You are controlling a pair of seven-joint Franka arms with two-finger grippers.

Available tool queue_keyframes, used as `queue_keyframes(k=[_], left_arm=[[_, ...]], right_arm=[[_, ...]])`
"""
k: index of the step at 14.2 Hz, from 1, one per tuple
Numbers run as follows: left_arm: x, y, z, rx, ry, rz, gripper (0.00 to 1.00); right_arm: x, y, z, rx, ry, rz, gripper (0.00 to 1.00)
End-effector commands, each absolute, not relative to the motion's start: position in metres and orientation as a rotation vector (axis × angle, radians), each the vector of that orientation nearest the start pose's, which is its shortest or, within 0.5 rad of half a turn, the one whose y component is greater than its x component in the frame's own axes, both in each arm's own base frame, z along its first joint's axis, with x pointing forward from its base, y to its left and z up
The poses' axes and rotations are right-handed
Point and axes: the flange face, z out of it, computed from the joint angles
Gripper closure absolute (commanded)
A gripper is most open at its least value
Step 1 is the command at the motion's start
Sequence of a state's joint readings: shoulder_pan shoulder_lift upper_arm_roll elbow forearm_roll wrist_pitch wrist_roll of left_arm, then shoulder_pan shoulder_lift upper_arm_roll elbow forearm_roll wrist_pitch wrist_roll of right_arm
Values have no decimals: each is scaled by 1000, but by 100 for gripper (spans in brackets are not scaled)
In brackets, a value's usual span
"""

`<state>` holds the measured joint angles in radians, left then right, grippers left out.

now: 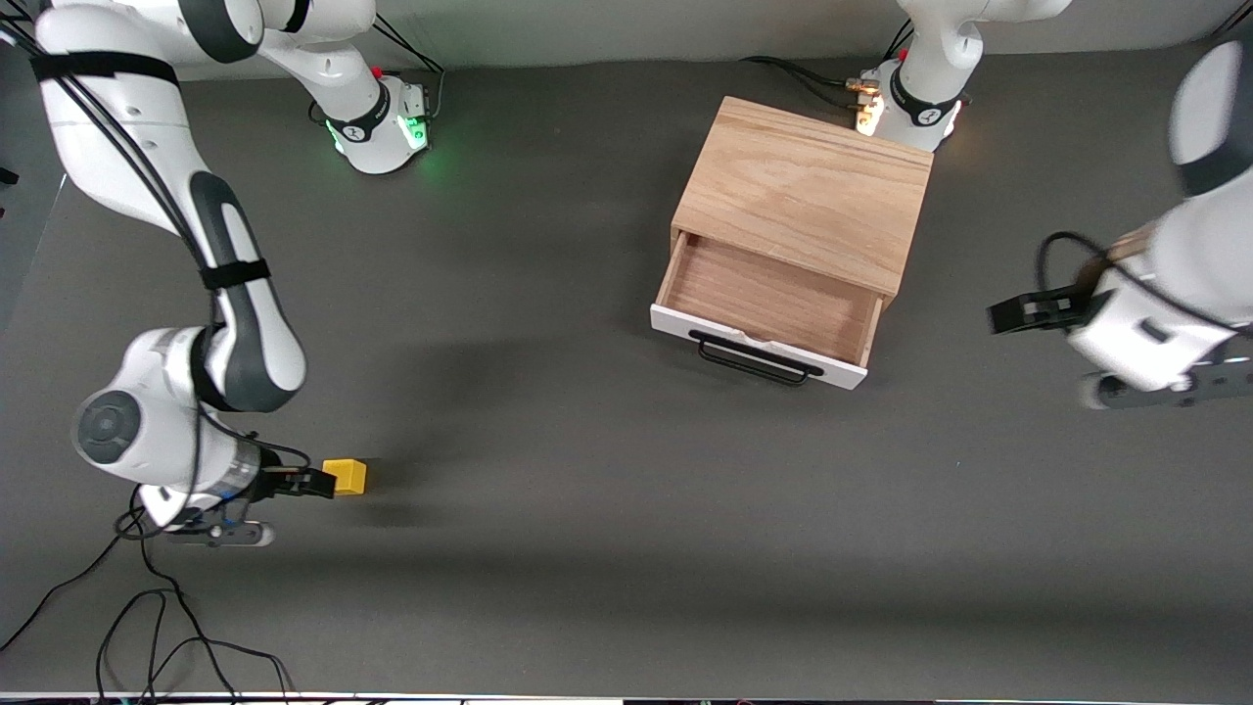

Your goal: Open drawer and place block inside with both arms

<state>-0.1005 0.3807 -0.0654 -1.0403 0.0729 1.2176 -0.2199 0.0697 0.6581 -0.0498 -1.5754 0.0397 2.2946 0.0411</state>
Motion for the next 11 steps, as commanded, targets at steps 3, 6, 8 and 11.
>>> queue_keyframes(k=[3,6,8,11], left_arm=[[598,-19,612,-3122,75,129,0],[568,-19,599,-3145,62,-4,0],[561,-21,598,-3145,67,-41,0],[561,-30,605,-3137,75,-44,0]], right_arm=[[696,20,213,-3143,69,-104,0],[686,20,202,-3144,73,-58,1],[685,23,202,-3142,68,-50,39],[686,32,206,-3141,49,-52,96]])
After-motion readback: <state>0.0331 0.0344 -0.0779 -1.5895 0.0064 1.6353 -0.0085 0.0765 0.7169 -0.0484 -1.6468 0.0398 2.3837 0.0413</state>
